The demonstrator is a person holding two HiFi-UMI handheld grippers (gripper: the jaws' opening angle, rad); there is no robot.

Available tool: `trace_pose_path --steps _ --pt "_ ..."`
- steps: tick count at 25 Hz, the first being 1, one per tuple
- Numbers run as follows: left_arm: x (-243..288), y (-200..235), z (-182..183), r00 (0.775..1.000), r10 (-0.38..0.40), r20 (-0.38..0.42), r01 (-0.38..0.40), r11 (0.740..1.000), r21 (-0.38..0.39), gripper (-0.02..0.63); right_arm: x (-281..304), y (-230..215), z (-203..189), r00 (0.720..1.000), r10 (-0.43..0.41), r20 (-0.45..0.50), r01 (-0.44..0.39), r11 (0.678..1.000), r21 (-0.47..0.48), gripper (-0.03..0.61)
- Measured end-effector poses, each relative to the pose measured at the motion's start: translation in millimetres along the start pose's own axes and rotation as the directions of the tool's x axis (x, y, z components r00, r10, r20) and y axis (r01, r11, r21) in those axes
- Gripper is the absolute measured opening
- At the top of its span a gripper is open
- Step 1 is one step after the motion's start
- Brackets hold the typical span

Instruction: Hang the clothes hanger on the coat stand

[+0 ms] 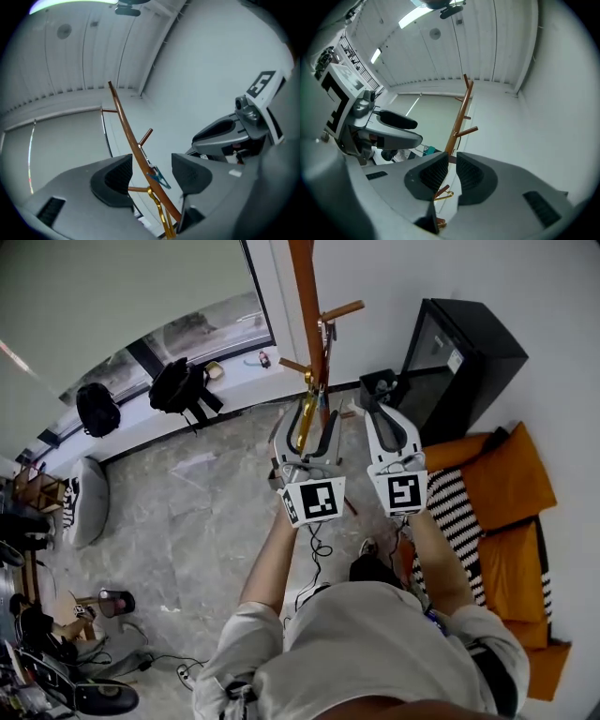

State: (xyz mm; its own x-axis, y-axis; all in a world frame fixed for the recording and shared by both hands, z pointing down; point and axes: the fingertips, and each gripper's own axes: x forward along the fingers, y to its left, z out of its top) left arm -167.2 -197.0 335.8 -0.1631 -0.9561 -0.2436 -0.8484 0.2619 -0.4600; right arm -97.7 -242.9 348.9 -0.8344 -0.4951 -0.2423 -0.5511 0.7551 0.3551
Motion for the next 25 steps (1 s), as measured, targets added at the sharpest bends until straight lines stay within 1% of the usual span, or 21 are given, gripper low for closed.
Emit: trace_pose_path --steps 3,7,11,13,14,15,19,20,22,25 --pt "-27 5 -16 0.999 -0.013 -0.043 0.010 0.997 -0.071 0.253 -17 14 5 0.999 -0.030 -0.020 0.031 0.999 0.026 0.043" --pt "-63 17 -30 0.997 -0.011 -0.080 -0.001 0.989 -0.147 0.253 -37 36 12 0.998 -0.054 -0.034 0.055 0.998 0.029 0.029" --pt "-95 23 -47 0.993 -0.020 -0.116 -0.005 0.977 -0.211 0.252 -56 61 23 0.997 -0.054 -0.056 0.056 0.997 0.044 0.017" --pt "-108 20 -57 0.989 -0.030 -0.142 -0.005 0.971 -0.238 0.249 -65 69 22 0.996 -0.048 -0.081 0.052 0.997 0.058 0.011" --pt "-113 18 -61 0.987 -0.039 -0.158 -0.002 0.968 -0.251 0.237 -70 72 20 0.994 -0.041 -0.099 0.048 0.997 0.067 0.008" --pt "-119 15 -64 0.984 -0.049 -0.174 0.001 0.964 -0.267 0.211 -74 75 18 0.993 -0.033 -0.115 0.042 0.996 0.077 0.005" --pt "-144 4 -68 0.975 -0.082 -0.209 0.010 0.945 -0.327 0.058 -94 79 20 0.991 -0.025 -0.135 0.037 0.996 0.086 0.005" --pt "-150 2 -69 0.973 -0.084 -0.213 0.008 0.942 -0.337 0.037 -100 79 21 0.990 -0.029 -0.135 0.041 0.995 0.089 0.005" --pt "-160 -3 -72 0.970 -0.081 -0.228 -0.004 0.937 -0.348 0.012 -110 81 23 0.990 -0.032 -0.137 0.046 0.994 0.103 0.005" --pt "-173 -12 -71 0.963 -0.077 -0.258 -0.028 0.924 -0.382 0.011 -123 84 26 0.990 -0.024 -0.137 0.039 0.993 0.113 0.005"
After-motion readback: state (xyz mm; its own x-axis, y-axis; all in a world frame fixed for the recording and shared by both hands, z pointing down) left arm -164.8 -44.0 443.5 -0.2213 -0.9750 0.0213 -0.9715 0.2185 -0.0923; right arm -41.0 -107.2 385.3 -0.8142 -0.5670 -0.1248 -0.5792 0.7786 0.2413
